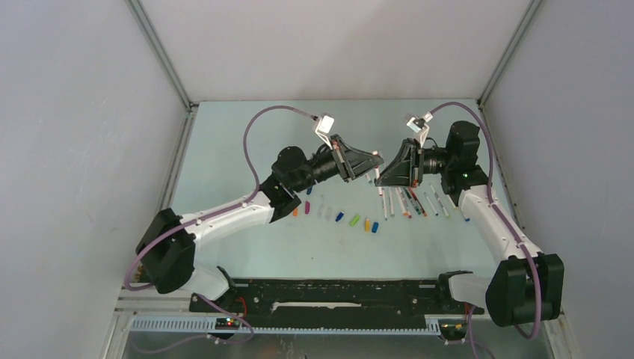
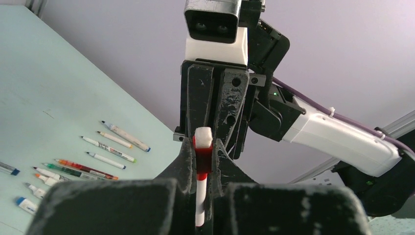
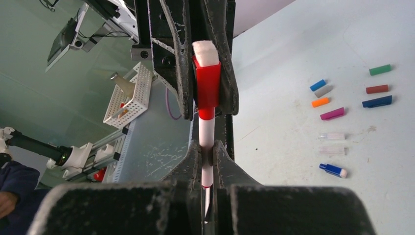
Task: Open the pen caps
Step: Open the pen cap from the pen, then place the pen cap at the center of the board, then place the pen at the center of the board, then reset both arms
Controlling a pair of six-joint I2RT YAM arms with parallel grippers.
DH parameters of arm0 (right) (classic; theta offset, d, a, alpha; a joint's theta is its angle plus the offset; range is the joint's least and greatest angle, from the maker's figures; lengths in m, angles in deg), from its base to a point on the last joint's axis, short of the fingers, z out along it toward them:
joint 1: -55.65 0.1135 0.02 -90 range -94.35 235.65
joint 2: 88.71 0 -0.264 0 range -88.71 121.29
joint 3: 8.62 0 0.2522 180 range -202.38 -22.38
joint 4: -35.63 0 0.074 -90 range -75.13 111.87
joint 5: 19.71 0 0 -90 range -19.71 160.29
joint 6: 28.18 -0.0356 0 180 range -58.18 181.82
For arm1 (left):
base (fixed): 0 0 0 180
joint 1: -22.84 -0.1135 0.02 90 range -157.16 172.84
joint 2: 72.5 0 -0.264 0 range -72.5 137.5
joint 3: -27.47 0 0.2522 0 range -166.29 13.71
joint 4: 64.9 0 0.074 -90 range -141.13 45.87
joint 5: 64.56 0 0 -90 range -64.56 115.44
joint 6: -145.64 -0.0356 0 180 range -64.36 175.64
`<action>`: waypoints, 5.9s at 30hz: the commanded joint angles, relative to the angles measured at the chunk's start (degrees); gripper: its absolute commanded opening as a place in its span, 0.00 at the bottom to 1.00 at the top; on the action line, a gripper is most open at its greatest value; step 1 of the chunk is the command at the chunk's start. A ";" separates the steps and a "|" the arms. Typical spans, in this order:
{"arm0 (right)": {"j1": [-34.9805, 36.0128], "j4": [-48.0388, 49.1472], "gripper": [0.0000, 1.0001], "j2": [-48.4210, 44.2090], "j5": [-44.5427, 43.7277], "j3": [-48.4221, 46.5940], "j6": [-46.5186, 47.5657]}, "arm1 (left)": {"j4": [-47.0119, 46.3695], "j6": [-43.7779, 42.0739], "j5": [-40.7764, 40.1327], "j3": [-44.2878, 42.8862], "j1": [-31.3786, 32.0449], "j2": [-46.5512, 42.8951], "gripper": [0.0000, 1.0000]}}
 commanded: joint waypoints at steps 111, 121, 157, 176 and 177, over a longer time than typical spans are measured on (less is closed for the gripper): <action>-8.15 -39.43 0.08 21.41 -49.67 -18.80 40.75 | 49.66 -25.02 -27.92 -0.18 -13.99 -15.81 0.82; -3.91 -43.89 0.11 37.29 -56.96 -31.16 34.88 | 44.30 -18.34 -20.06 13.39 -23.37 -29.33 1.00; -5.57 -49.88 0.29 47.25 -61.08 -41.32 33.24 | 43.70 -18.01 -18.93 12.77 -23.59 -33.84 1.00; -18.39 -53.01 0.62 4.96 -39.79 -27.09 50.61 | 58.82 -14.60 -17.43 1.25 -30.68 -40.48 1.00; -20.17 -53.05 0.65 3.30 -38.11 -27.09 50.14 | 60.75 -15.75 -17.93 -0.53 -30.79 -40.56 1.00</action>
